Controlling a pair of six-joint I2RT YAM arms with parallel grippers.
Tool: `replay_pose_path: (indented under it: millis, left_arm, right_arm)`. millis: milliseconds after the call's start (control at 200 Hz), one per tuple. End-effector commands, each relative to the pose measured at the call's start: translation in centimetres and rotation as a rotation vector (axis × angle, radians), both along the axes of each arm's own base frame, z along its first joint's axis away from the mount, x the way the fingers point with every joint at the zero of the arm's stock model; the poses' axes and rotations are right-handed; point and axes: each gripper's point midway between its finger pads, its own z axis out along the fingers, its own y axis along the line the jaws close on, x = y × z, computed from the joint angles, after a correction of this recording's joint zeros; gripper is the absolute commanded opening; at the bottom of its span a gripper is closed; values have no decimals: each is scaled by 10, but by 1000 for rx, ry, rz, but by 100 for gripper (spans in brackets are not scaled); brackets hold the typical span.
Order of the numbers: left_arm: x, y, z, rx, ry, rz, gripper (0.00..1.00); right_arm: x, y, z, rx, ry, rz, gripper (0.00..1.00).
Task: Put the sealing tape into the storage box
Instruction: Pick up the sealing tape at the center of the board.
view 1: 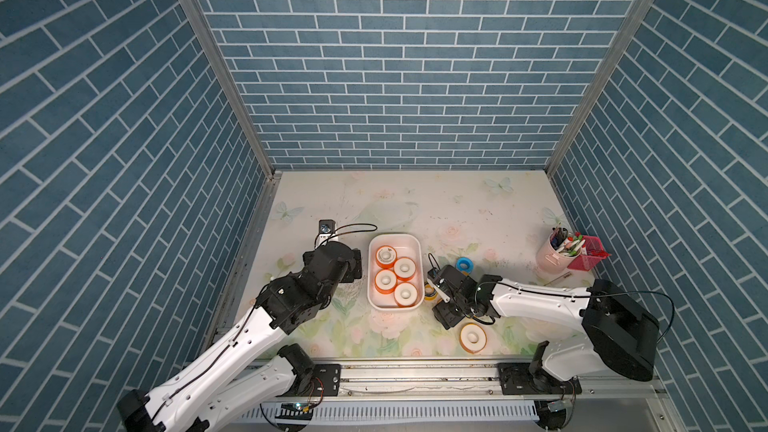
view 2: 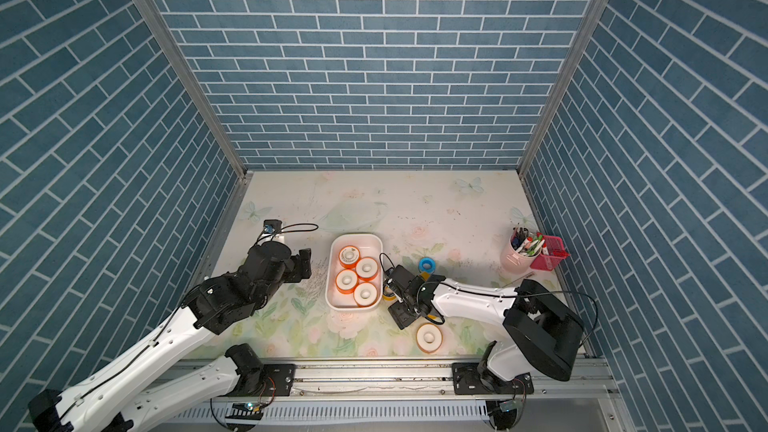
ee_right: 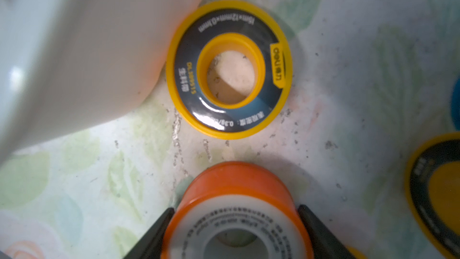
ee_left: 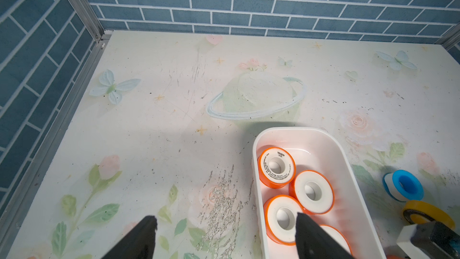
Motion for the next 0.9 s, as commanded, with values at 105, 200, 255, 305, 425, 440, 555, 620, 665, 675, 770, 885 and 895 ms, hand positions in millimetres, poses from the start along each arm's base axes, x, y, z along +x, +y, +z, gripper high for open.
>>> replay_pose_path:
  millis: [105, 200, 255, 305, 425, 440, 555, 620, 665, 675, 770, 885, 895]
  left_arm:
    - [1, 2, -2, 9, 0, 2, 90]
    - [1, 2, -2, 10, -1, 2, 90]
    - [1, 2, -2, 10, -1, 4, 90]
    - [1, 2, -3, 9, 0, 1, 90]
    - [1, 2, -2, 8, -2, 2, 90]
    - [1, 2, -2, 7, -1, 2, 90]
    - [1, 1, -2, 5, -2, -1, 90]
    - [1, 2, -2, 4, -2, 2, 90]
    - [1, 2, -2, 4, -2, 3, 90]
    - [1, 2, -2, 4, -3, 3, 90]
    - [1, 3, -1, 3, -5, 5, 90]
    - [1, 3, -1, 1, -6, 4, 90]
    - [1, 3, -1, 1, -6, 4, 90]
  right_arm:
    - [2, 0, 20, 45, -37, -29, 65]
    - [5, 5, 34, 88, -60, -31, 64]
    - [7, 9, 46, 115, -75, -29, 63]
    - [11, 11, 56, 126, -95, -30, 63]
    - [23, 23, 86, 154, -146, -17, 61]
    - [25, 26, 91, 162, -154, -14, 61]
    - [41, 50, 116, 213, -191, 9, 61]
    - [52, 65, 124, 229, -201, 16, 61]
    - [60, 76, 126, 237, -200, 27, 61]
    - [61, 79, 126, 238, -200, 28, 61]
    - [77, 106, 126, 254, -189, 49, 61]
    - [97, 135, 121, 259, -173, 59, 61]
    - [98, 139, 122, 263, -173, 62, 61]
